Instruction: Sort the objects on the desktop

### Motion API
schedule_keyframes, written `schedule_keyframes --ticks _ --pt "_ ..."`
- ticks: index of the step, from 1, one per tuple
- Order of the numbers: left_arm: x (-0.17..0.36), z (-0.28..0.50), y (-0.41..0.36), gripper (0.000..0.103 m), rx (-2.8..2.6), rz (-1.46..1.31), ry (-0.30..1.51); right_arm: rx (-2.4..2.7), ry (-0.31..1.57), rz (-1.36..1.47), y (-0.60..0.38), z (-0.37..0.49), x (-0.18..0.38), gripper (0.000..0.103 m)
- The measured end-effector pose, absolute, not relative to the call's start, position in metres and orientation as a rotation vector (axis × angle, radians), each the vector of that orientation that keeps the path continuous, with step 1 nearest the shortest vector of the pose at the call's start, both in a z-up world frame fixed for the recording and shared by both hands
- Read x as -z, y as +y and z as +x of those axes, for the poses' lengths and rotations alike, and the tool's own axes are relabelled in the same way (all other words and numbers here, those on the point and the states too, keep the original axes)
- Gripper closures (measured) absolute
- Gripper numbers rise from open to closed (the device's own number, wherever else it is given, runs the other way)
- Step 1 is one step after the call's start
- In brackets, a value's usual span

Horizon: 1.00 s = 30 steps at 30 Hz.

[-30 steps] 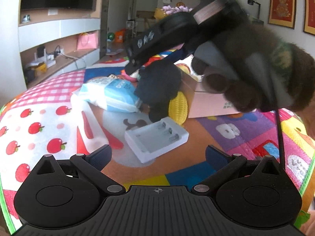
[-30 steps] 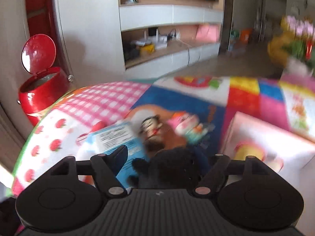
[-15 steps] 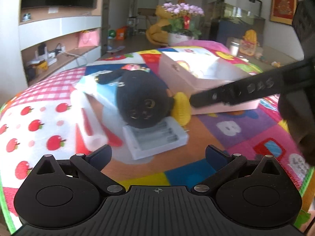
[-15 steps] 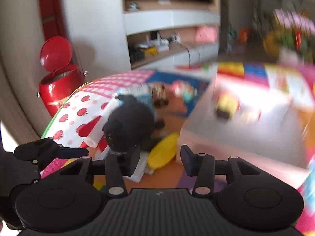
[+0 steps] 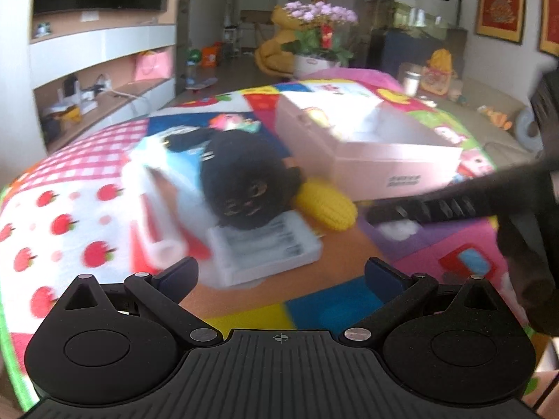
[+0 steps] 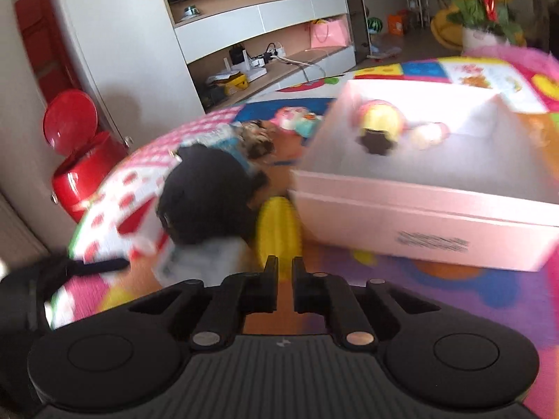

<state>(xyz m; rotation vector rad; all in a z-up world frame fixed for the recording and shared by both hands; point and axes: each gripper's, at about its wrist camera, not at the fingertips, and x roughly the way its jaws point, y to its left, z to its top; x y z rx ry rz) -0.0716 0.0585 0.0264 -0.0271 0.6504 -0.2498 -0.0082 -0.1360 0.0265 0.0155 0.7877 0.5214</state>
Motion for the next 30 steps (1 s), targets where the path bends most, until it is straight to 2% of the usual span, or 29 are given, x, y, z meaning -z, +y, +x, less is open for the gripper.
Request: schedule_keyframes --ticks 5,6,8,10,14,16,18,22,30 --pt "-0.037 -0.044 0.044 0.000 0.341 -0.011 0.624 -0.415 0.765 -0.037 -0.185 -0.033 -0.024 0.094" --pt "-0.038 -0.034 0.043 0.000 0.343 -0.009 0.630 -0.401 0.757 -0.037 -0.193 -0.038 -0.023 0.090" --pt "-0.041 -0.012 0.045 0.000 0.312 0.004 0.637 -0.378 0.746 -0.015 -0.204 -0.044 -0.021 0.074" --pt "-0.043 0.007 0.049 0.000 0.243 0.019 0.631 -0.363 0.736 0.023 -0.213 -0.048 -0.017 0.042" --pt "-0.055 0.015 0.060 0.000 0.156 -0.040 0.605 -0.351 0.732 0.065 -0.216 -0.050 -0.008 0.029" --pt "-0.061 -0.002 0.053 0.000 0.232 -0.049 0.578 -0.366 0.716 0.067 -0.215 -0.053 -0.005 0.016" --pt "-0.059 -0.020 0.037 0.000 0.306 0.007 0.565 -0.380 0.706 0.066 -0.214 -0.055 -0.003 0.010" --pt "-0.041 -0.029 0.003 0.000 0.412 0.126 0.603 -0.379 0.685 0.075 -0.219 -0.060 -0.007 0.005" --pt "-0.021 0.016 -0.008 0.000 0.480 0.098 0.693 -0.287 0.579 0.045 -0.247 -0.081 -0.006 0.000"
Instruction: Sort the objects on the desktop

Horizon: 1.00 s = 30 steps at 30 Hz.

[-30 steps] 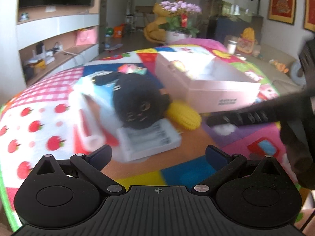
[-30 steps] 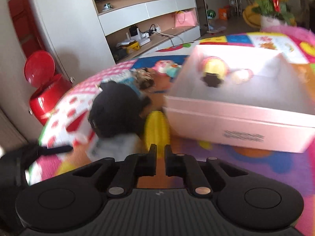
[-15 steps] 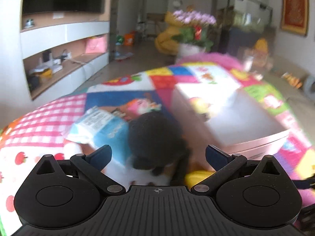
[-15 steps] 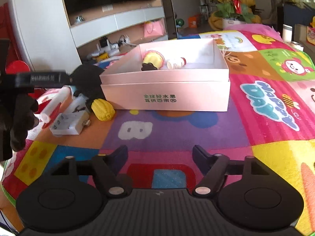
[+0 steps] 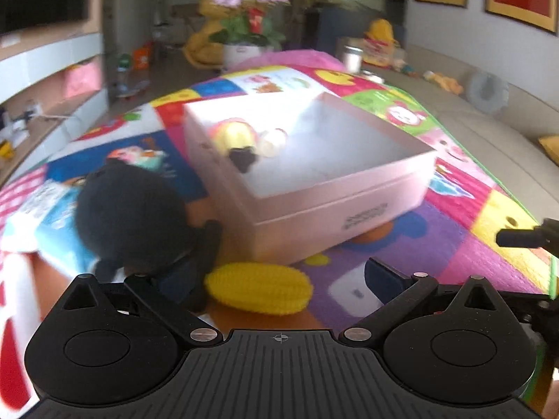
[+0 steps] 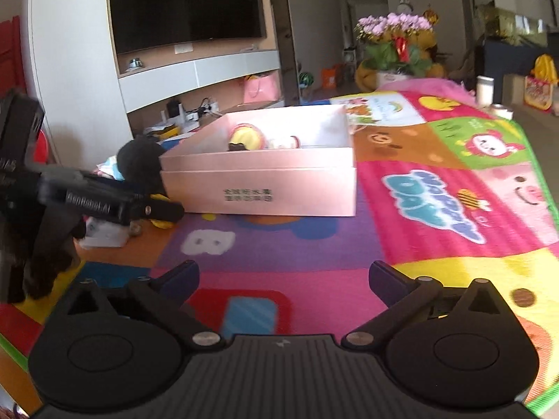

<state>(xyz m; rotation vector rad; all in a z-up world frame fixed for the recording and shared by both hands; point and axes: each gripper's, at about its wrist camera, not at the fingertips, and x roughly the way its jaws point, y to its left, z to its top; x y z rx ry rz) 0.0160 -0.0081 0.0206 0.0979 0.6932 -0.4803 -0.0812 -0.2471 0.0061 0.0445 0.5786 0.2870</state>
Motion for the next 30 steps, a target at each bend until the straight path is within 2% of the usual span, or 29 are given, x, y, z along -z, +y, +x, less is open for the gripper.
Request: schedule_keyframes --ticks 9,18,21,25,30 --pt "-0.012 -0.042 -0.040 0.000 0.706 0.153 0.739 -0.248 0.610 0.168 -0.267 -0.075 0.001 0.000" --pt "-0.027 -0.091 -0.007 0.000 0.324 0.082 0.550 -0.227 0.656 0.172 -0.262 -0.070 0.004 0.000" --pt "-0.024 -0.094 0.002 0.000 0.221 0.086 0.542 -0.228 0.668 0.185 -0.264 -0.068 0.004 0.000" --pt "-0.025 -0.090 0.023 0.000 0.179 -0.016 0.586 -0.256 0.697 0.069 -0.251 -0.060 -0.002 0.000" --pt "-0.021 -0.083 0.044 0.000 0.155 -0.150 0.647 -0.135 0.530 -0.132 -0.226 -0.034 -0.023 0.000"
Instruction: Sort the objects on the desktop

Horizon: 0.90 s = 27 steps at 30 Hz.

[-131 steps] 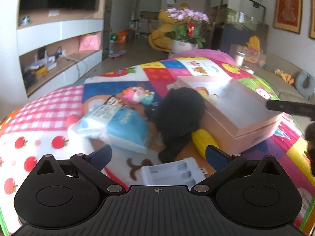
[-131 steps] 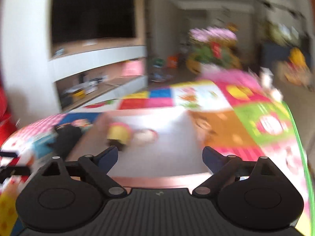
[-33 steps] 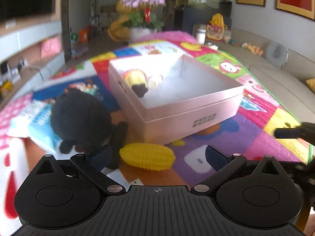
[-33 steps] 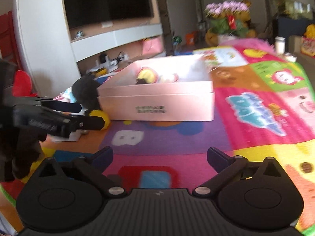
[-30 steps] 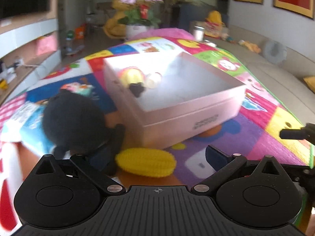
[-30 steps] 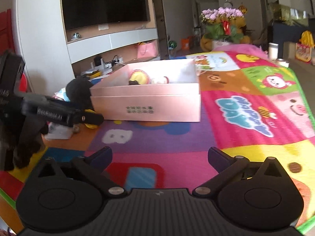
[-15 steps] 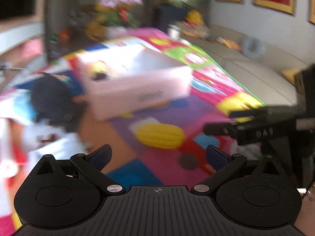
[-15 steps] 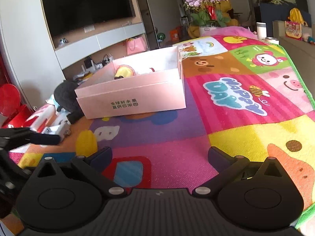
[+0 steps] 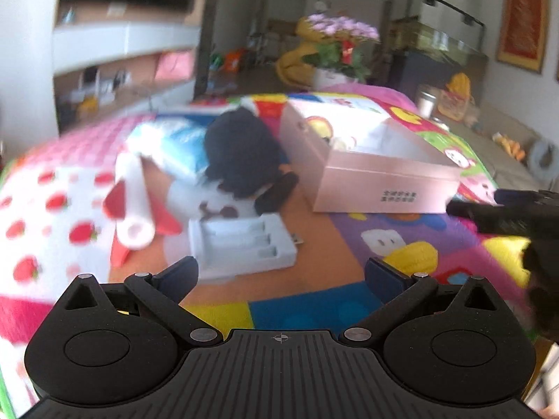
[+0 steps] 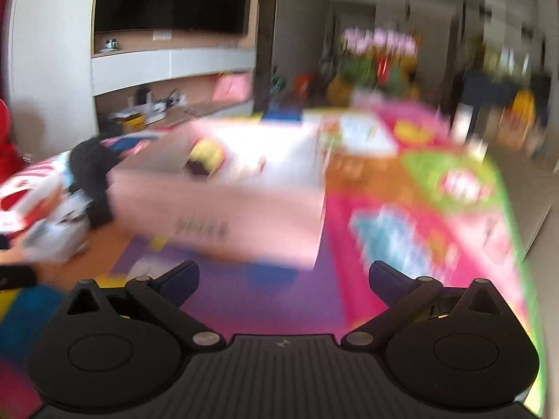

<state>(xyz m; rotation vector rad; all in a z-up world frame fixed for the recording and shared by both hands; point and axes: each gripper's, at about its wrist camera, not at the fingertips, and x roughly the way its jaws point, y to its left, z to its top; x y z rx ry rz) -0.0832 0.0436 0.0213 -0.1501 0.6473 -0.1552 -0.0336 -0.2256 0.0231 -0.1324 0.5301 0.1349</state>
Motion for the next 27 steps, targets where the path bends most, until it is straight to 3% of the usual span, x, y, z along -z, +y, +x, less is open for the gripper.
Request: schedule_keyframes --ticks 3,12,23,27 --pt "-0.013 -0.076 0.056 0.000 0.179 -0.269 0.722 -0.156 0.519 -0.088 -0.222 -0.003 -0.027 0.000" --pt "-0.008 -0.082 0.053 0.000 0.187 -0.194 0.688 -0.282 0.497 -0.051 -0.196 0.025 -0.028 0.000" --pt "-0.007 -0.077 0.043 0.000 0.192 -0.088 0.734 -0.461 0.556 -0.225 -0.160 -0.064 -0.025 0.001" --pt "-0.008 -0.084 0.046 0.000 0.203 -0.078 0.722 -0.488 0.633 -0.128 -0.163 -0.063 -0.020 0.012"
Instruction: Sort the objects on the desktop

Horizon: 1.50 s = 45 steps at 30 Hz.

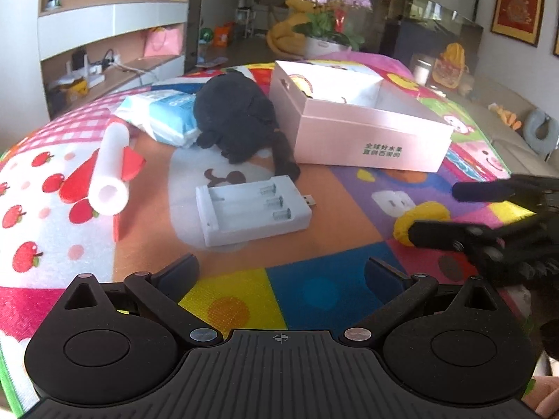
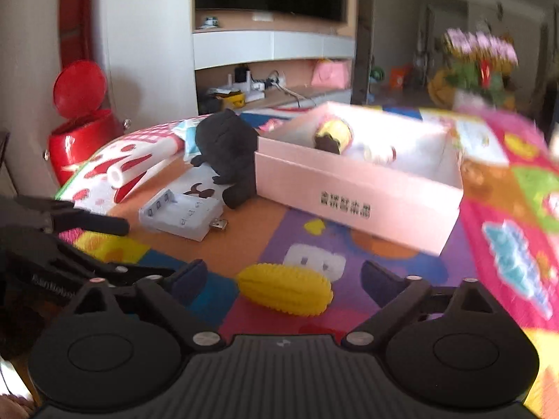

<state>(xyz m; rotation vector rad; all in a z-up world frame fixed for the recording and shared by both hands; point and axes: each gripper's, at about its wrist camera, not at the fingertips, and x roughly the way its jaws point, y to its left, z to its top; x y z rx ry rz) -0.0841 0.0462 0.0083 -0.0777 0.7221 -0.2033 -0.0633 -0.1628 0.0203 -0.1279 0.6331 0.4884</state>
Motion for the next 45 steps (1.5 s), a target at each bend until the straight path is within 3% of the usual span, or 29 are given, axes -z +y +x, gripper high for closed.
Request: schedule_keyframes --ticks 4,8,12,17,21,23,25,26,29,36,39,41,42,45 --pt "-0.018 -0.092 0.054 0.000 0.195 -0.101 0.674 -0.436 0.712 -0.035 -0.171 -0.046 -0.011 0.028" --pt "-0.023 -0.079 0.061 0.000 0.097 -0.143 0.671 -0.468 0.713 -0.024 -0.170 -0.049 -0.007 0.030" --pt "-0.024 -0.063 0.054 0.000 0.071 -0.154 0.679 -0.426 0.708 -0.077 -0.165 -0.052 -0.003 0.057" --pt "-0.014 -0.039 0.038 0.000 0.055 -0.076 0.717 -0.288 0.667 -0.108 -0.187 -0.063 0.001 0.056" --pt "-0.006 -0.023 0.033 0.000 0.052 -0.049 0.733 -0.254 0.656 -0.078 -0.202 -0.075 0.003 0.042" --pt "-0.005 -0.024 0.026 0.000 0.077 -0.006 0.719 -0.254 0.655 -0.078 -0.205 -0.078 0.004 0.040" --pt "-0.006 -0.027 0.021 0.007 0.105 0.030 0.703 -0.259 0.648 -0.090 -0.206 -0.081 0.005 0.038" --pt "-0.005 -0.029 0.018 0.016 0.109 0.051 0.700 -0.261 0.646 -0.094 -0.207 -0.083 0.005 0.038" --pt "-0.005 -0.034 0.013 0.016 0.135 0.076 0.692 -0.267 0.648 -0.087 -0.211 -0.086 0.005 0.038" --pt "-0.006 -0.077 0.000 0.016 0.264 0.065 0.710 -0.313 0.658 -0.113 -0.210 -0.095 0.000 0.072" --pt "-0.004 -0.090 -0.002 0.007 0.257 0.048 0.702 -0.385 0.675 -0.139 -0.207 -0.101 -0.003 0.073" --pt "-0.002 -0.093 -0.001 0.007 0.247 0.039 0.692 -0.411 0.681 -0.162 -0.205 -0.105 -0.004 0.073" --pt "-0.003 -0.094 0.000 0.007 0.246 0.033 0.689 -0.412 0.680 -0.178 -0.206 -0.106 -0.004 0.072" --pt "-0.003 -0.092 0.002 0.005 0.251 0.014 0.690 -0.381 0.681 -0.217 -0.212 -0.108 -0.006 0.053"
